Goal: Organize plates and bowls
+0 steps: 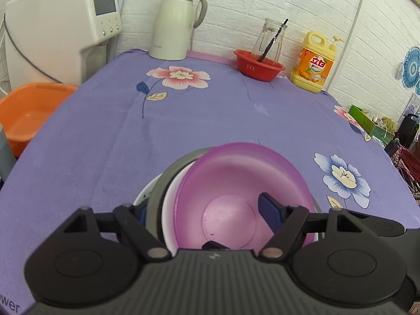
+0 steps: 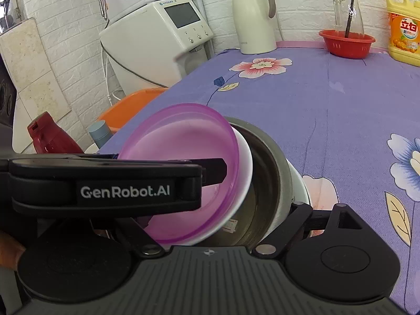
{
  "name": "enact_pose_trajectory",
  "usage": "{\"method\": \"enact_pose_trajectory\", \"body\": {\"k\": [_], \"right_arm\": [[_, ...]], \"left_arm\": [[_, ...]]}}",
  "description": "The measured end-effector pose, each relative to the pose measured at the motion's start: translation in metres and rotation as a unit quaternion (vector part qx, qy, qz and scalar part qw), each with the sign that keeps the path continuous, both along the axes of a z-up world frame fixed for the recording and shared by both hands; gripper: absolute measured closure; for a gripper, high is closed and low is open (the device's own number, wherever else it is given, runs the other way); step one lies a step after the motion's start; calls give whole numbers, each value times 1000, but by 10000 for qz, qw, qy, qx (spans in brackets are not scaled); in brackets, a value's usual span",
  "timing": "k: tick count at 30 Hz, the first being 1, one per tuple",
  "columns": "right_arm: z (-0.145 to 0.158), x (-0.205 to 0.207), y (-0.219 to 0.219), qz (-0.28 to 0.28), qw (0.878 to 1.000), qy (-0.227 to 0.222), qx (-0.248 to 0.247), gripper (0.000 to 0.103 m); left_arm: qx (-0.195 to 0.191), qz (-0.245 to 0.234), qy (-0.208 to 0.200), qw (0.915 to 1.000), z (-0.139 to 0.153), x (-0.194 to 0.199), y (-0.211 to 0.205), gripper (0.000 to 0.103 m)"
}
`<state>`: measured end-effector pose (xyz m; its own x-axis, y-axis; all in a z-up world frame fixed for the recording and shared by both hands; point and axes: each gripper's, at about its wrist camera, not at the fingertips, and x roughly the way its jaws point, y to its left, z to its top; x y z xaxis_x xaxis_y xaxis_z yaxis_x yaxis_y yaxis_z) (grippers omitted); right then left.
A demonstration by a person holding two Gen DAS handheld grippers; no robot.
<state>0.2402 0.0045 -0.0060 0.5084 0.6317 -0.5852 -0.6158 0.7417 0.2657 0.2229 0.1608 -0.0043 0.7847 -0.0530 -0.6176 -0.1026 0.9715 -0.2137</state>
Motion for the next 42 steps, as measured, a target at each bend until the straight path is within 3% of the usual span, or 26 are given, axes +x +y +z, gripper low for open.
{"method": "enact_pose_trajectory", "body": {"k": [4, 6, 11, 14, 18, 21, 31, 42], "right_arm": [[3, -2, 0, -78, 9997, -203, -95, 0], [5, -3, 2, -166, 9988, -390, -242, 0], [5, 1, 2, -234, 9988, -397, -187, 0], [5, 4, 6, 6, 9995, -274, -162, 0], [12, 5, -7, -330, 9984, -449, 43, 0], [17, 3, -3, -202, 9985, -507, 19, 0], [28, -7, -45, -798, 9951, -561, 157, 0], [20, -78, -108, -1611, 9845, -686, 10, 0]], "left_arm": [[389, 20, -189, 9991, 3, -2, -7, 25], [450, 47, -272, 9986, 6, -2, -8, 20], [405, 185, -370, 9983, 12, -3, -3, 20], [331, 274, -401, 9983, 15, -4, 3, 19], [332, 338, -541, 9974, 21, -7, 6, 18], [238, 361, -612, 9972, 26, -7, 8, 18], [214, 373, -814, 9958, 38, -39, -13, 10], [230, 90, -894, 9957, 26, -116, -72, 10]]}}
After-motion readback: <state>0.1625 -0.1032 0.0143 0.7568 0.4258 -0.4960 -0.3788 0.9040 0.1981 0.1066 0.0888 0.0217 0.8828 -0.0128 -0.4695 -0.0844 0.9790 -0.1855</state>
